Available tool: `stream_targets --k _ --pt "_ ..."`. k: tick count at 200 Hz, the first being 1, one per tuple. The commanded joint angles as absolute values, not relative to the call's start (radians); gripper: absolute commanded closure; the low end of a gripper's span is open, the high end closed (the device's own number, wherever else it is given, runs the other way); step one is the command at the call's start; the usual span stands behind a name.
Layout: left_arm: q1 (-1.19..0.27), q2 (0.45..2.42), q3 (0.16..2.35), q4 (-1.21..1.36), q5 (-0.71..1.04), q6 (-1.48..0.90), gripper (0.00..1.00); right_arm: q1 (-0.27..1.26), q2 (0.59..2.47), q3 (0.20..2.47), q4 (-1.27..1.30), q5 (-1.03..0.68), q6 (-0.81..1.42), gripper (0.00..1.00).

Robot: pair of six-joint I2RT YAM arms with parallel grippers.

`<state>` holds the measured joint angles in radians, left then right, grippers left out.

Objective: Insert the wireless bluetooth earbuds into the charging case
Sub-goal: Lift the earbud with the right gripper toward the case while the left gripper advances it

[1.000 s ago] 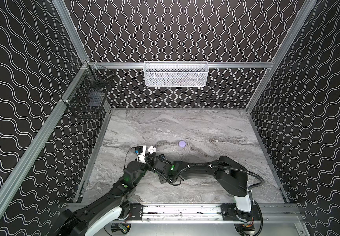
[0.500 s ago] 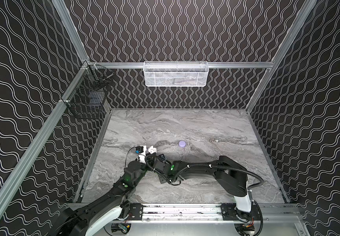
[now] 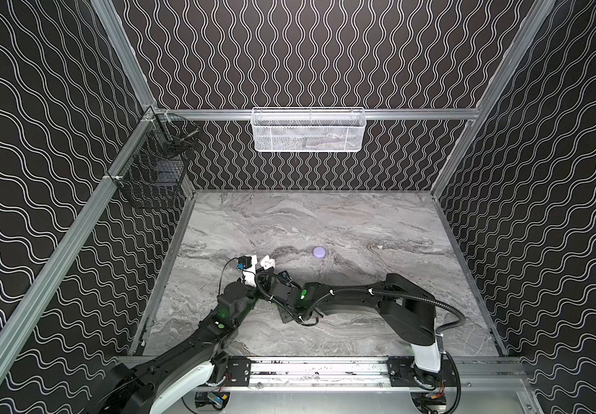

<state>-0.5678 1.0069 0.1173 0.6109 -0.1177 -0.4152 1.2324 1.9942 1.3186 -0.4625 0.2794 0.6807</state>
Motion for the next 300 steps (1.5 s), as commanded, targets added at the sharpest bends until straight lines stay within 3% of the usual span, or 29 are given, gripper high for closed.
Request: stream_targets --k 1,184,300 --pt "-0.567 1.013 0.123 0.656 -0.088 -0.402 1.00 1.235 1.956 1.293 -0.449 0.324 0.701 0.82" --pt "-0.567 1.158 0.135 0.862 0.111 -0.398 1.00 1.233 1.772 1.176 -0.442 0.462 0.740 0.86" --pt "-0.567 1.260 0.150 0.992 0.245 -0.419 1.00 1.233 1.521 1.058 -0.430 0.631 0.753 0.89"
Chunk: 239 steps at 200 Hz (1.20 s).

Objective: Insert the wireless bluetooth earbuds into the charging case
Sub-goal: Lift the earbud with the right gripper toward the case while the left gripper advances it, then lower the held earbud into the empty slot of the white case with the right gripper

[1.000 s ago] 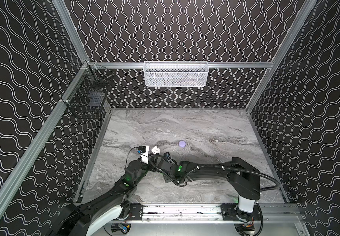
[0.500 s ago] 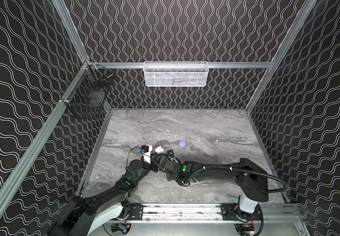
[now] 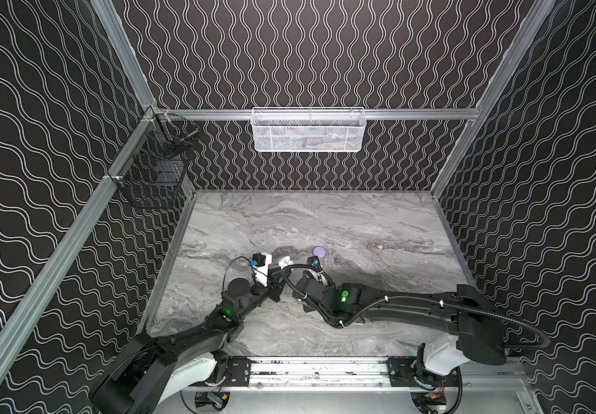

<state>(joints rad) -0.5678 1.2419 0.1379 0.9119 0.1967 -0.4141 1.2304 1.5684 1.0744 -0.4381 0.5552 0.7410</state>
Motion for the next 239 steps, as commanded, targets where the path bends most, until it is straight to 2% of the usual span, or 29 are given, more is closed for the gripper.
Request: stream_targets --k 1,116,167,239 --pt "-0.566 1.260 0.150 0.994 0.246 -0.419 1.00 1.233 1.518 1.057 -0.430 0.632 0.753 0.89" --pt "-0.569 1.489 0.211 1.208 0.477 -0.495 1.00 1.229 1.319 1.028 -0.404 0.765 0.676 0.89" --pt "-0.570 1.623 0.230 1.373 0.567 -0.577 1.00 1.220 1.318 1.054 -0.382 0.779 0.633 0.90" --pt "-0.583 1.636 0.249 1.370 0.600 -0.579 1.00 1.168 1.356 1.082 -0.341 0.726 0.587 0.90"
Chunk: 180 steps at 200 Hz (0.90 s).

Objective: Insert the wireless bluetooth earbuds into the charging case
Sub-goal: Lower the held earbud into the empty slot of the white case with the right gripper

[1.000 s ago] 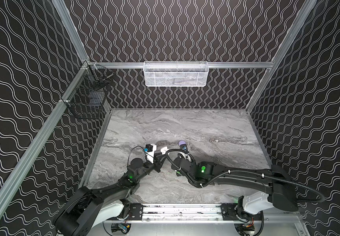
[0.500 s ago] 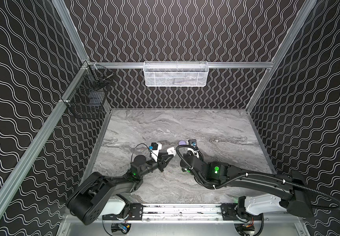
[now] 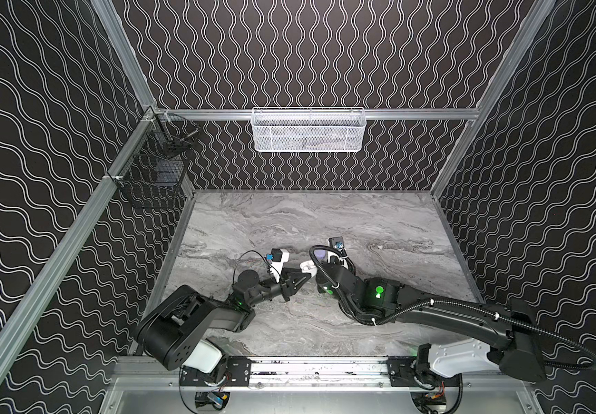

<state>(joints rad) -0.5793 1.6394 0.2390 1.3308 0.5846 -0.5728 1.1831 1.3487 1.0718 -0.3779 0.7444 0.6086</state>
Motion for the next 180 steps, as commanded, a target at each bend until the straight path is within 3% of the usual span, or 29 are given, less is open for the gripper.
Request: stream_targets --k 1,180 --pt "-0.584 1.636 0.249 1.369 0.600 -0.579 1.00 1.167 1.356 1.081 -0.340 0.725 0.586 0.90" --pt "-0.635 1.519 0.263 1.190 0.557 -0.475 1.00 1.129 1.408 1.135 -0.286 0.650 0.541 0.90"
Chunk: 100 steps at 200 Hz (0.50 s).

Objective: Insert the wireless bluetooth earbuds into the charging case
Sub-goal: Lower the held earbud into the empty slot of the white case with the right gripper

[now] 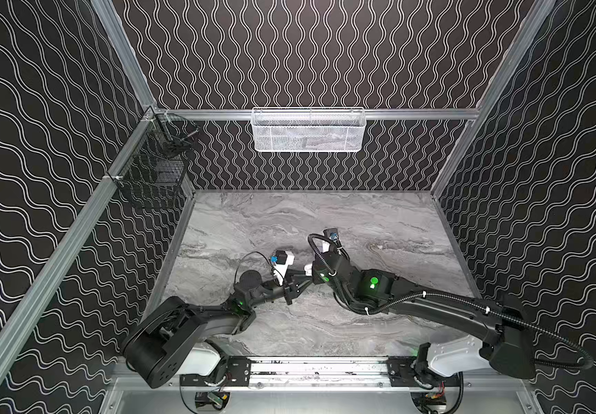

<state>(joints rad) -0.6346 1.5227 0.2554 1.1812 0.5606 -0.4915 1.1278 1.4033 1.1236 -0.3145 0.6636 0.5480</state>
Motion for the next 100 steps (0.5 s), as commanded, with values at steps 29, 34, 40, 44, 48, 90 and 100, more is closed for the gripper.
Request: stream_targets --k 29,34,40,44,48,90,100 --pt "-0.635 1.515 0.261 1.183 0.553 -0.470 1.00 1.131 1.416 1.137 -0.290 0.630 0.547 0.90" --pt "-0.635 1.513 0.261 1.181 0.552 -0.468 1.00 1.131 1.416 1.136 -0.290 0.628 0.549 0.90" --pt "-0.635 1.511 0.262 1.180 0.551 -0.467 1.00 1.131 1.416 1.134 -0.289 0.626 0.551 0.90" --pt "-0.635 1.511 0.261 1.180 0.551 -0.466 1.00 1.132 1.416 1.131 -0.286 0.624 0.552 0.90" --pt "-0.635 1.512 0.262 1.180 0.551 -0.466 1.00 1.132 1.416 1.129 -0.284 0.621 0.552 0.90" --pt "-0.635 1.502 0.260 1.172 0.546 -0.462 1.00 1.133 1.420 1.121 -0.281 0.609 0.558 0.90" --pt "-0.636 1.501 0.260 1.168 0.544 -0.459 1.00 1.135 1.420 1.119 -0.278 0.606 0.561 0.90"
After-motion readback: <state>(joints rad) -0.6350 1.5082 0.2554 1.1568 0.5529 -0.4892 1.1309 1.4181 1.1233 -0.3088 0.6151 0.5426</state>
